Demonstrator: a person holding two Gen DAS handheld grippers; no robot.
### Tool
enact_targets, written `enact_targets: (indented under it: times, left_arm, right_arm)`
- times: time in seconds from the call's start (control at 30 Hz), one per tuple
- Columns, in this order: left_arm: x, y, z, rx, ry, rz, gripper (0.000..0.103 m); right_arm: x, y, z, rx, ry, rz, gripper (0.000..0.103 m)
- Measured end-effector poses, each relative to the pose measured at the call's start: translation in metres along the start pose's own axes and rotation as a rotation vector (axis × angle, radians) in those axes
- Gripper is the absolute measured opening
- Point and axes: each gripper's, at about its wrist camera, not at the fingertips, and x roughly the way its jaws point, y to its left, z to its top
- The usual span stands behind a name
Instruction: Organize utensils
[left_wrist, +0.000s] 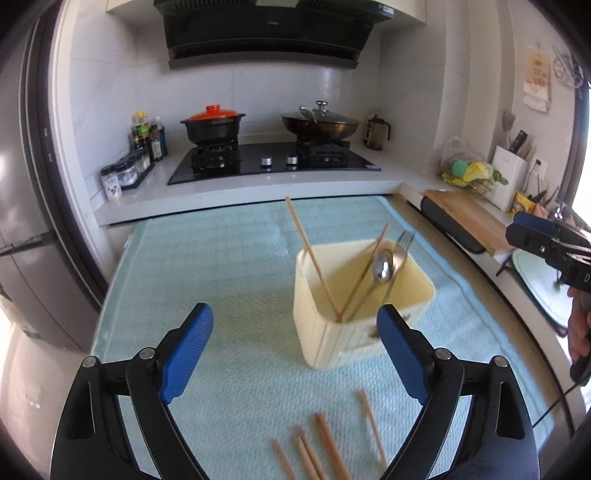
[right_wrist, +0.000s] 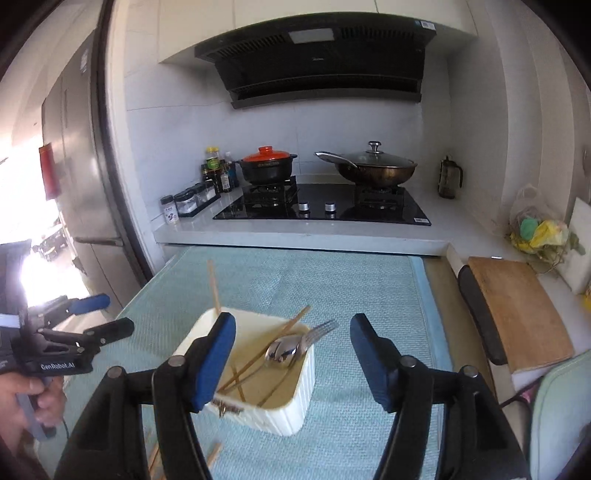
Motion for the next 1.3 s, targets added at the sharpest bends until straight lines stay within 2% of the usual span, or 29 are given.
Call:
enact_targets:
  times: [0.17,0.3,0.5,0.6,0.7,0.87,1.0,1.3]
  left_arm:
    - [-0.049,0.002,-0.065,-0.038,0.018,0.03,0.095]
    - [-0.08,-0.003,-0.106,-0.097,-0.011,0.079,0.095]
    - [-0.101,-0.025,-0.151,-0.147,-0.029,0.051,0.096]
    - [-0.098,-0.029,-0.164,-0.152,-0.011,0.033,0.097]
    - [-0.097,-0.025,-0.174,-0.163,0.007,0.053,0.097]
    - [-0.096,-0.012,-0.187,-0.228,0.029,0.054,0.097]
    - [-0.092,-0.006,-0.196,-0.229,0.046,0.104,0.097]
    - [-0.081,0.001,-0.202,-0.254,0.079,0.11,0.097]
  right_arm:
    - [-0.055,0.033,-0.063,-0.111,0.034,-0.015,0.069]
    - [-0.086,0.06,-0.118,-0.154,0.034,-0.048,0.069]
    - [-0.114,0.081,-0.191,-0.092,0.004,-0.064,0.069]
    - [-0.113,0.087,-0.217,-0.082,0.037,-0.058,0.069]
    - [-0.116,0.09,-0.231,-0.069,0.045,-0.056,0.069]
    - [-0.126,0.085,-0.239,-0.014,0.003,-0.079,0.069]
    - [-0.115,0.084,-0.241,-0.007,0.043,-0.083,0.069]
    - [-0.1,0.09,-0.242,-0.001,0.089,-0.061,0.069]
